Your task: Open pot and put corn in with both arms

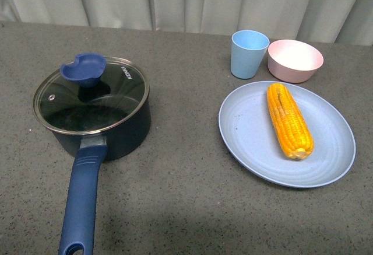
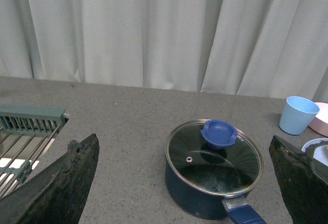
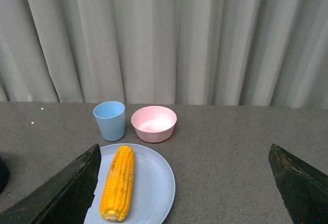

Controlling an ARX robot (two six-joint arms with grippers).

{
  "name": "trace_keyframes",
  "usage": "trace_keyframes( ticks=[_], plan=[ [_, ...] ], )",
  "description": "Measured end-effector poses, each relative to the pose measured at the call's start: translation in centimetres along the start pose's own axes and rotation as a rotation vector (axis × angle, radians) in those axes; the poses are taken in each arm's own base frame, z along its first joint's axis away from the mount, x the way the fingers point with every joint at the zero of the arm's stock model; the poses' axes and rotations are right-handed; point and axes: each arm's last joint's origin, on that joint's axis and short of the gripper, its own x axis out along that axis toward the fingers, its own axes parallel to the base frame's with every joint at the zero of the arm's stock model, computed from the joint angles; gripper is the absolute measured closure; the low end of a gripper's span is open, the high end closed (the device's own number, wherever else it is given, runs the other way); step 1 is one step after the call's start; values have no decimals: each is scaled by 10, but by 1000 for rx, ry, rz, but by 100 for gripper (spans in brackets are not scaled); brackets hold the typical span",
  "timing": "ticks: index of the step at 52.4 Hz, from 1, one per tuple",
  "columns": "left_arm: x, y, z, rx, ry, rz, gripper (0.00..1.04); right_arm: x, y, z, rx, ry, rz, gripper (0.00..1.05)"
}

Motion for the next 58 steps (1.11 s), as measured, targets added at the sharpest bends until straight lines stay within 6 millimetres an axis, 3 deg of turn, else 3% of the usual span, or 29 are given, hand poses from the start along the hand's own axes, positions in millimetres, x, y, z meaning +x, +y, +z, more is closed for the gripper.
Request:
trace_keyframes(
  ticks=[7,22,35,44,58],
  plan=[
    [3,0,-7,-53,85,232,6,0,0,0,0,0,-1,9],
    [33,4,3,-121,77,226,6,0,0,0,0,0,0,9],
    [90,-9,-1,-147,73,117,6,0,0,0,0,0,0,9],
    [136,-34,-19,-133,116,4,6,0,0,0,0,0,0,9],
    [186,-58,-48,-75,180,-52,6,0,0,0,0,0,0,9]
  ],
)
